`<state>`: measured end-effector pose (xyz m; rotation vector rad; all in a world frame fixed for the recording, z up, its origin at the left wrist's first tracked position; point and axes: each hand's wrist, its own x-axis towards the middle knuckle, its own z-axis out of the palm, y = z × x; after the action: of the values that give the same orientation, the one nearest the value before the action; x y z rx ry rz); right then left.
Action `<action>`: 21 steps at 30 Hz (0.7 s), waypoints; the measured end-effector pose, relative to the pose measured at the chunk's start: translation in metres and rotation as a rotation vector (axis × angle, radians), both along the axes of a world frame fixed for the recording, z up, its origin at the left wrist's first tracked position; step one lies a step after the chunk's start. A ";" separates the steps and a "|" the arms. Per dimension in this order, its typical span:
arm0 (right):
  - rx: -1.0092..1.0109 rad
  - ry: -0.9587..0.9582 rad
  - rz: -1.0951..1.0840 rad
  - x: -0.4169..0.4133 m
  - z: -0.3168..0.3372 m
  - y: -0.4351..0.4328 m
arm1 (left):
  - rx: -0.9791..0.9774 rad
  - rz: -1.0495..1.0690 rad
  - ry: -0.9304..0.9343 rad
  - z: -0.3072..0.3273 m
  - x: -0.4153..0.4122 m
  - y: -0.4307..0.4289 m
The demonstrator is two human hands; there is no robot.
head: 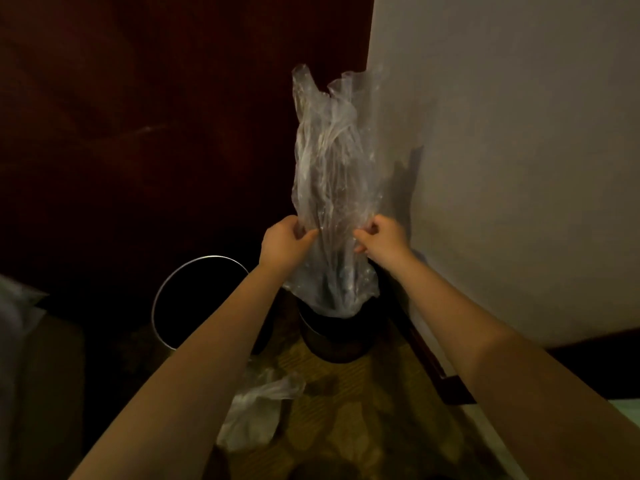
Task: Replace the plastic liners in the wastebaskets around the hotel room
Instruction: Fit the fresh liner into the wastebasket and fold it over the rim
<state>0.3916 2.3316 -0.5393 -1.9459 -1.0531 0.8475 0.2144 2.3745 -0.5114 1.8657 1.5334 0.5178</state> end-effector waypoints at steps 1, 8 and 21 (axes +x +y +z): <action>0.010 -0.001 -0.001 0.003 -0.018 0.001 | -0.006 0.016 -0.027 -0.018 0.003 0.002; 0.063 0.002 0.016 0.021 -0.110 0.005 | -0.038 0.050 -0.232 -0.118 0.020 0.008; -0.026 -0.217 0.190 0.050 -0.144 -0.027 | 0.036 0.009 -0.068 -0.177 -0.011 -0.009</action>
<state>0.4417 2.3049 -0.6836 -2.0163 -1.3784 0.7656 0.2035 2.3659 -0.6886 1.8501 1.4971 0.6105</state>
